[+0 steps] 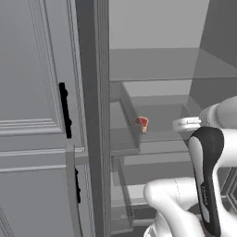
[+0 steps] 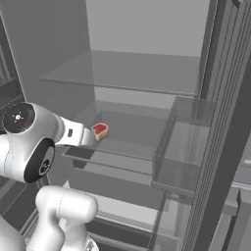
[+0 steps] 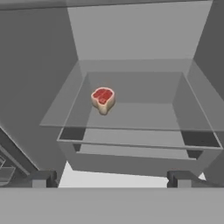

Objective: Place one tomato and one steak in each tupperware on the nearby counter, to pack two identical lunches.

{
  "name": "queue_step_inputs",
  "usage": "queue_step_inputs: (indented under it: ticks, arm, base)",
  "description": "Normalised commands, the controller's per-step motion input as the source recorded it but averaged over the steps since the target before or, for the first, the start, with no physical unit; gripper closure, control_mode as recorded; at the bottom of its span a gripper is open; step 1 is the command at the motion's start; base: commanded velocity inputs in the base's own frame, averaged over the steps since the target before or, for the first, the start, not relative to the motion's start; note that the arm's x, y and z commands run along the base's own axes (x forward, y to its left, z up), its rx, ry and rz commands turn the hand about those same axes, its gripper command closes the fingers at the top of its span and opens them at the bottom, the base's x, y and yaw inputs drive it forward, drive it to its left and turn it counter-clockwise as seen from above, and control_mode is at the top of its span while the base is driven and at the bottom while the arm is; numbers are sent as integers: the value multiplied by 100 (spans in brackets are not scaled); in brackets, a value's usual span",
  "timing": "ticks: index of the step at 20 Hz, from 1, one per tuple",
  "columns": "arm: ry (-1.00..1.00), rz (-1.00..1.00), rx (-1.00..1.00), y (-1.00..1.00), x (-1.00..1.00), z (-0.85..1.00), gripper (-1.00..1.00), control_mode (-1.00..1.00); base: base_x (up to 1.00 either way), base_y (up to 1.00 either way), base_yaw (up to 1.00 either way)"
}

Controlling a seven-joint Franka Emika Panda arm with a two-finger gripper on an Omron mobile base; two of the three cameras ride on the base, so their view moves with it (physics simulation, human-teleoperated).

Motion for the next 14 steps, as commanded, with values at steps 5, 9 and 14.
queue_step_inputs:
  ticks: [5, 9, 14]
  arm:
    - [0, 0, 0, 0, 0, 0, -100, 100]
    - [9, 11, -2, 7, 31, -7, -100, -100]
    - [19, 4, -3, 23, 73, -15, -100, -100]
  base:
    - [50, 0, 23]
    - [19, 3, 13]
    - [0, 0, 0]
